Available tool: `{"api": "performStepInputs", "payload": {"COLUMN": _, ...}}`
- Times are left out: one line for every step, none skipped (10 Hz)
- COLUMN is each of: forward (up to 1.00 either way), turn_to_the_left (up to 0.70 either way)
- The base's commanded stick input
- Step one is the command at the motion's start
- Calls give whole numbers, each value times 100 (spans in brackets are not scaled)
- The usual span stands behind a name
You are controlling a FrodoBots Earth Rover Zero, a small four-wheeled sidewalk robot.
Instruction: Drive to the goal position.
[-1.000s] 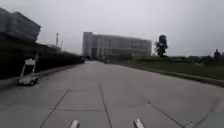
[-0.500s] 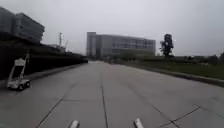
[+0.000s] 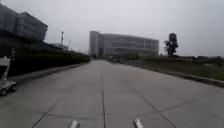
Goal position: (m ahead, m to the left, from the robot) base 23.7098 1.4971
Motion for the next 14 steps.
{"api": "performStepInputs", "payload": {"forward": 100, "turn_to_the_left": 0}}
{"api": "performStepInputs", "payload": {"forward": 100, "turn_to_the_left": 0}}
{"api": "performStepInputs", "payload": {"forward": 100, "turn_to_the_left": 0}}
{"api": "performStepInputs", "payload": {"forward": 100, "turn_to_the_left": 0}}
{"api": "performStepInputs", "payload": {"forward": 100, "turn_to_the_left": 0}}
{"api": "performStepInputs", "payload": {"forward": 100, "turn_to_the_left": 0}}
{"api": "performStepInputs", "payload": {"forward": 100, "turn_to_the_left": 0}}
{"api": "performStepInputs", "payload": {"forward": 100, "turn_to_the_left": 0}}
{"api": "performStepInputs", "payload": {"forward": 100, "turn_to_the_left": 0}}
{"api": "performStepInputs", "payload": {"forward": 100, "turn_to_the_left": 0}}
{"api": "performStepInputs", "payload": {"forward": 100, "turn_to_the_left": 0}}
{"api": "performStepInputs", "payload": {"forward": 100, "turn_to_the_left": -40}}
{"api": "performStepInputs", "payload": {"forward": 100, "turn_to_the_left": -40}}
{"api": "performStepInputs", "payload": {"forward": 100, "turn_to_the_left": -40}}
